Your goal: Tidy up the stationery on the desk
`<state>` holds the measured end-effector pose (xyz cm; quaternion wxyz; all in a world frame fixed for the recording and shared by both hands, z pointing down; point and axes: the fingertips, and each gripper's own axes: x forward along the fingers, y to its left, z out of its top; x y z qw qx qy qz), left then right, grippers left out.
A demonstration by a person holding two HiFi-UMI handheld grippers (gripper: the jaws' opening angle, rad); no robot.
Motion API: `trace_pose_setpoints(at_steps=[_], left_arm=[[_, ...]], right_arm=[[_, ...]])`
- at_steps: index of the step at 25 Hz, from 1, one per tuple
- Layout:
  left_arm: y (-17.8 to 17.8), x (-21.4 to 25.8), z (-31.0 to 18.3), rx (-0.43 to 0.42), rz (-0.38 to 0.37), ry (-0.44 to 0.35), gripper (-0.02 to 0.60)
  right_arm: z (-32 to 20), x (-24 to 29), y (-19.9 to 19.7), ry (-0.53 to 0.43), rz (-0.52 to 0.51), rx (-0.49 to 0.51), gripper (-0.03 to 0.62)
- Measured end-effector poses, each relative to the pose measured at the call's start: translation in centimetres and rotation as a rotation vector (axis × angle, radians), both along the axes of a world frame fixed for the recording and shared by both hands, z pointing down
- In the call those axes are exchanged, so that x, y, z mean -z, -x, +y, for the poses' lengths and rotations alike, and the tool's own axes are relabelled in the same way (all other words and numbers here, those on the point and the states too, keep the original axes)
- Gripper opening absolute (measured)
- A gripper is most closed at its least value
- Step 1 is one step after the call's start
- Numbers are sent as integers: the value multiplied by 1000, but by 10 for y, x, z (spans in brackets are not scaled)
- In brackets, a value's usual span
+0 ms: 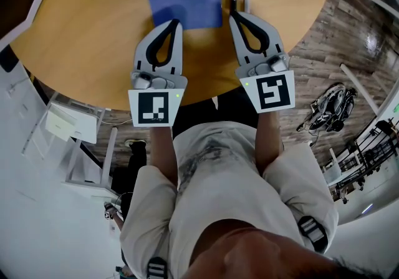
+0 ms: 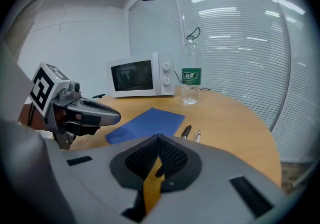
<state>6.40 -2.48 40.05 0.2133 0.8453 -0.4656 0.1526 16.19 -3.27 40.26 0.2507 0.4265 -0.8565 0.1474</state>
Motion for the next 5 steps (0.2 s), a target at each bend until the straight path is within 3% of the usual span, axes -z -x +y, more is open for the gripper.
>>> trace_pose_setpoints(at_steps=[5], left_arm=[[-2,-3,-2,-3,-11,10,9]], right_arm=[[-3,-1,-4,1,-1,-1,61]])
